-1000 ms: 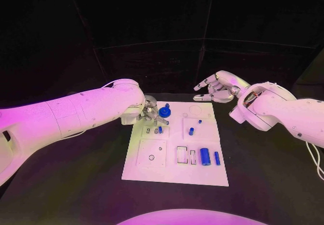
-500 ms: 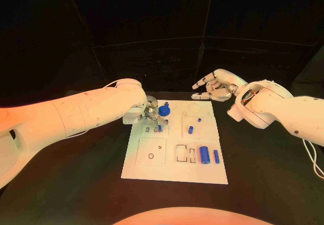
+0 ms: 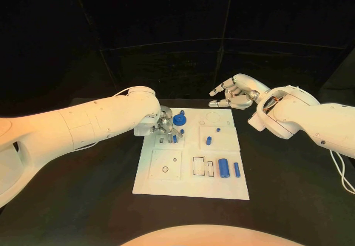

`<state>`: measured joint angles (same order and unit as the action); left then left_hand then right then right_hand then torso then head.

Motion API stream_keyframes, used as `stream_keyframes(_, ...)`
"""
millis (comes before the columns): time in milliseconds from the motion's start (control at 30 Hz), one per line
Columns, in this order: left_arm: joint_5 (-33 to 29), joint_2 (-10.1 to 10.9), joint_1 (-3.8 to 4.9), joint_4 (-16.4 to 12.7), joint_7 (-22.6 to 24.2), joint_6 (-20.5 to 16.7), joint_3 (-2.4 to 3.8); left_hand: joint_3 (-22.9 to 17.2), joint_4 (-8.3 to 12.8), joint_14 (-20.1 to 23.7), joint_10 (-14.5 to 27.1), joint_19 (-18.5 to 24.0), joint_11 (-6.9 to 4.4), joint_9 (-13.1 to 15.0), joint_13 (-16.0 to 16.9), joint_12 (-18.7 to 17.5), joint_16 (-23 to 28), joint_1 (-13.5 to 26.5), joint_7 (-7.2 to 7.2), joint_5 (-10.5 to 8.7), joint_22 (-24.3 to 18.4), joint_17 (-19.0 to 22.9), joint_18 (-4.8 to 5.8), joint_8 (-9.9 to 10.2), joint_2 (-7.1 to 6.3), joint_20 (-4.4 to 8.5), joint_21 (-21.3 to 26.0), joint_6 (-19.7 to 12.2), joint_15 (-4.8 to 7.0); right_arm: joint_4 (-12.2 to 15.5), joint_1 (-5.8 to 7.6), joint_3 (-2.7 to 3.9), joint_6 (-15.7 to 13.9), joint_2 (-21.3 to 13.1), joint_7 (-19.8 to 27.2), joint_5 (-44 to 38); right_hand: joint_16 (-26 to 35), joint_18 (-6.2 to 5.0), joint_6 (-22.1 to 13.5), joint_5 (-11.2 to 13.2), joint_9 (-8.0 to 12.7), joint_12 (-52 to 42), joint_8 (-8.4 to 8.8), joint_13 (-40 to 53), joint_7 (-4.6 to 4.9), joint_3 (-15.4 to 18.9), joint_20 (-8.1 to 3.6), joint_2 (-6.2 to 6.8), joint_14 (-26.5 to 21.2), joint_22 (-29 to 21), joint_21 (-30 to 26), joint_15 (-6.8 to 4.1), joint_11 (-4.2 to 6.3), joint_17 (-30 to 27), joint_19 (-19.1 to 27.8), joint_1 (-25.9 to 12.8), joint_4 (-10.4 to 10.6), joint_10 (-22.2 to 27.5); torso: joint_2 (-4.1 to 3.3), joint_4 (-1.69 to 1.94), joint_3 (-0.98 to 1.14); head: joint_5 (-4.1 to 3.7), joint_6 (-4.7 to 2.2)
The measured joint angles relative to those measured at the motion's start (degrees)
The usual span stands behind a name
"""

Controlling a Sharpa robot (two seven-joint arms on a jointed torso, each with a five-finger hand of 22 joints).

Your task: Assemble the parts on the task board

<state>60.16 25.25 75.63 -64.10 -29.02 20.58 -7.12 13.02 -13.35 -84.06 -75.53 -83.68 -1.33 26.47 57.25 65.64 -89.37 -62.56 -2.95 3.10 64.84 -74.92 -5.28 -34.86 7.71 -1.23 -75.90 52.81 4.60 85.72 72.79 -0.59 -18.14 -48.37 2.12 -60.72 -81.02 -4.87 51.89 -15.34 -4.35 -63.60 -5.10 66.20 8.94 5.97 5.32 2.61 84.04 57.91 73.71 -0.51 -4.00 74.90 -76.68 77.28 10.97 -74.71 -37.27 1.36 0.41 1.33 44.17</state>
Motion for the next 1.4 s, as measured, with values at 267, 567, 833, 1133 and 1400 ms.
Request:
stream_keyframes(267, 0.01, -0.25, -0.19, 0.44, -0.03, 0.58, -0.03, 0.16, 0.16, 0.0, 0.2, 0.0, -0.2, 0.66, 0.04, 0.23, 0.0, -0.6, 0.2, 0.0, 0.06, 0.0, 0.0, -0.68, 0.6, 0.0, 0.0, -0.2, 0.0, -0.14, 0.0, 0.0, 0.08, 0.09, -0.08, 0.0, 0.0, 0.0, 0.0, -0.32, 0.0, 0.0, 0.0, 0.0, 0.0, 0.0, 0.0, -0.25, 0.0, 0.0, 0.0, 0.0, 0.0, 0.0, 0.0, 0.25, 0.0, 0.0, 0.03, 0.04, 0.02, -0.04, 0.13)
stream_keyframes(567, 0.03, -0.42, -0.23, 0.58, -0.05, 0.9, -0.04, -0.24, 0.56, 0.0, 0.2, 0.0, -0.2, 1.27, 0.07, 0.23, 0.0, -1.2, 0.2, 0.0, 0.18, 0.0, 0.0, -1.09, 1.2, 0.0, 0.0, -0.61, 0.0, -0.33, 0.0, 0.0, 0.22, 0.14, -0.22, 0.01, 0.0, 0.0, 0.0, -0.32, 0.01, 0.0, 0.0, 0.01, 0.0, 0.15, 0.0, -0.24, 0.0, -0.05, 0.0, 0.0, 0.0, 0.0, 0.0, 0.24, 0.15, 0.0, 0.03, 0.04, 0.06, -0.03, 0.18)
stream_keyframes(833, -0.12, -0.57, -0.26, 0.61, -0.05, 0.83, -0.04, -2.18, 2.5, 0.21, 0.28, 0.22, -0.12, 2.44, 0.07, 0.49, 0.0, -3.98, 0.2, 0.0, 0.28, 0.01, 0.0, -2.23, 3.17, 0.21, 0.0, -1.65, 0.21, -0.63, 0.0, 0.0, 0.32, 0.37, -0.35, 0.01, 0.0, 0.0, 0.0, -0.67, 0.01, 0.0, 0.0, 0.01, 0.0, 0.25, 0.0, -0.53, 0.0, -0.05, -0.29, 0.0, 0.0, 0.0, 0.0, 0.53, 0.05, 0.0, 0.03, 0.04, 0.08, -0.02, 0.3)
stream_keyframes(1133, -1.18, -0.58, -0.27, 0.57, 0.0, 0.62, -0.04, -5.02, 5.65, 0.21, 0.62, 0.22, -0.2, 3.4, -0.03, 0.49, 0.0, -7.23, 0.31, 0.0, 0.25, 0.01, 0.0, -2.71, 3.5, 0.21, 0.0, -2.56, 0.21, -1.05, 0.0, 0.0, 0.55, 0.73, -0.53, 0.02, 0.0, -0.01, 0.0, -0.9, 0.01, 0.0, 0.0, -0.06, 0.0, 0.31, 0.0, -0.76, 0.0, -0.14, -0.29, 0.0, 0.22, 0.0, 0.0, 0.76, -0.01, 0.21, 0.0, 0.04, 0.08, -0.24, 0.49)
stream_keyframes(1400, -2.92, -0.56, -0.24, 0.46, 0.48, -0.1, -0.01, -10.16, 10.28, 0.21, 1.45, 0.43, -0.4, 3.24, -0.41, 0.23, 0.0, -12.86, 0.39, 0.26, 0.12, 0.01, 0.0, -2.13, 4.4, 0.42, 0.0, -4.59, 0.62, -1.39, 0.0, -0.01, 0.87, 1.11, -0.66, 0.02, 0.28, 0.0, 0.0, -1.18, 0.01, 0.0, -0.21, -0.07, 0.0, 0.47, 0.0, -1.14, 0.0, -0.21, -0.29, 0.0, 0.21, 0.0, -0.01, 1.14, -0.17, 0.21, -0.01, 0.04, 0.07, -0.34, 0.68)
